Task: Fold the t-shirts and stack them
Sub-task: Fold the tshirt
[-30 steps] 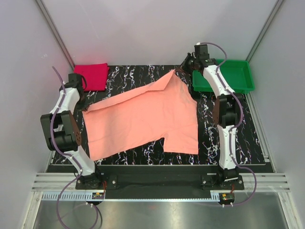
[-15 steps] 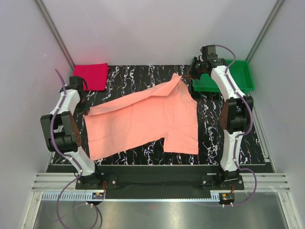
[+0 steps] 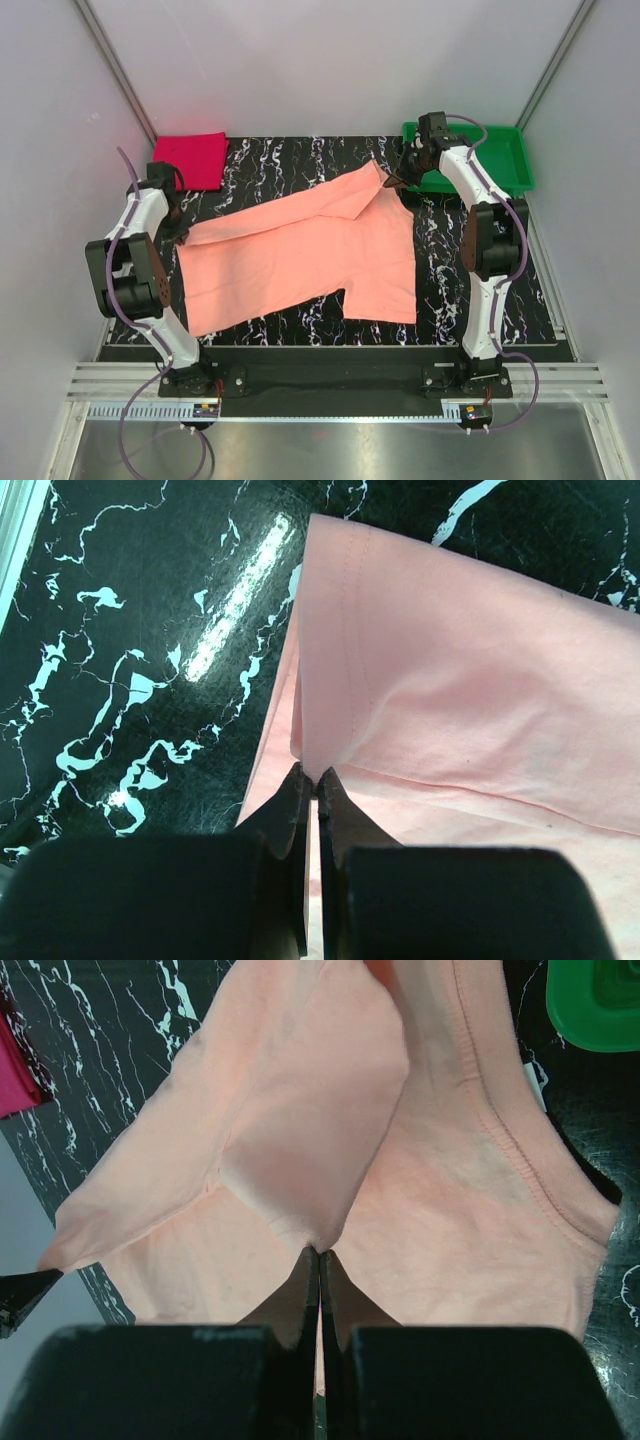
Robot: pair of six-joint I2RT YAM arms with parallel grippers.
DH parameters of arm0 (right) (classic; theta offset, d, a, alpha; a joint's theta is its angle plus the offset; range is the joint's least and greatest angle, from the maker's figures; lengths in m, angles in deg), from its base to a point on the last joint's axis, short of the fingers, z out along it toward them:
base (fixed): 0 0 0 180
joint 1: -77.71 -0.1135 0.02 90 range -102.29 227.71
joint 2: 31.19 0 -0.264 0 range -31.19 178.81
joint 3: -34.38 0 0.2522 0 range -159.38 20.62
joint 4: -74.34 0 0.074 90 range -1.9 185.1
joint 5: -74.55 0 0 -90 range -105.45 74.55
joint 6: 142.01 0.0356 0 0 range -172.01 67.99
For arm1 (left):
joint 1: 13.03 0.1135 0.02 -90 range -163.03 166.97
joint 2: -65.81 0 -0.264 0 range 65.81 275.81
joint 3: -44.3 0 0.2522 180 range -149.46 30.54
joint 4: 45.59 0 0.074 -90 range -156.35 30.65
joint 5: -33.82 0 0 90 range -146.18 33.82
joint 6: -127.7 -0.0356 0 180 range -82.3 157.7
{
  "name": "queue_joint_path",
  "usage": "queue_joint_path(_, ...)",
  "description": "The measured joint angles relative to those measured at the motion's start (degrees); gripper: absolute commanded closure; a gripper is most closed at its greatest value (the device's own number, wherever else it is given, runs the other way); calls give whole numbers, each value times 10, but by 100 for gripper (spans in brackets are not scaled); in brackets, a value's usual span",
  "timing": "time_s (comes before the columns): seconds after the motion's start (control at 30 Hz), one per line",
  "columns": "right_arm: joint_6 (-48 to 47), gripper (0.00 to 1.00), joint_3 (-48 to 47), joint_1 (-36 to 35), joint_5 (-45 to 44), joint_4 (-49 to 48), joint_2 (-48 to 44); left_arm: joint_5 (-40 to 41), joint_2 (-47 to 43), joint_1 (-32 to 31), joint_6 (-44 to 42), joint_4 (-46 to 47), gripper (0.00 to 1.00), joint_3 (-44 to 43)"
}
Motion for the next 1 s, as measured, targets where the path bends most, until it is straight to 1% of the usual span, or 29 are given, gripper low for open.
queue_joint_path(0.53,-14,100,0,0,-9,5,0,6,10,0,2,2,99,42)
queue_joint_path(0.63,-14,100,0,0,-10,7,0,6,12,0,5,2,92,47)
queue_joint_path(0.67,-14,100,0,0,-10,8,0,7,12,0,5,4,89,49)
queue_joint_path(0.77,-15,100,0,0,-11,14,0,11,12,3,7,5,87,50)
queue_joint_path(0.83,-18,98,0,0,-14,22,0,19,12,5,10,4,72,50)
queue_joint_path(0.87,-21,96,0,0,-14,26,0,24,12,7,12,3,56,51)
queue_joint_path(0.9,-23,93,0,0,-14,30,0,31,12,9,16,0,47,52)
queue_joint_path(0.93,-27,86,0,0,-14,35,0,37,11,10,25,-1,40,53)
queue_joint_path(1.0,-38,77,0,-2,-16,44,0,47,7,14,42,-8,33,57)
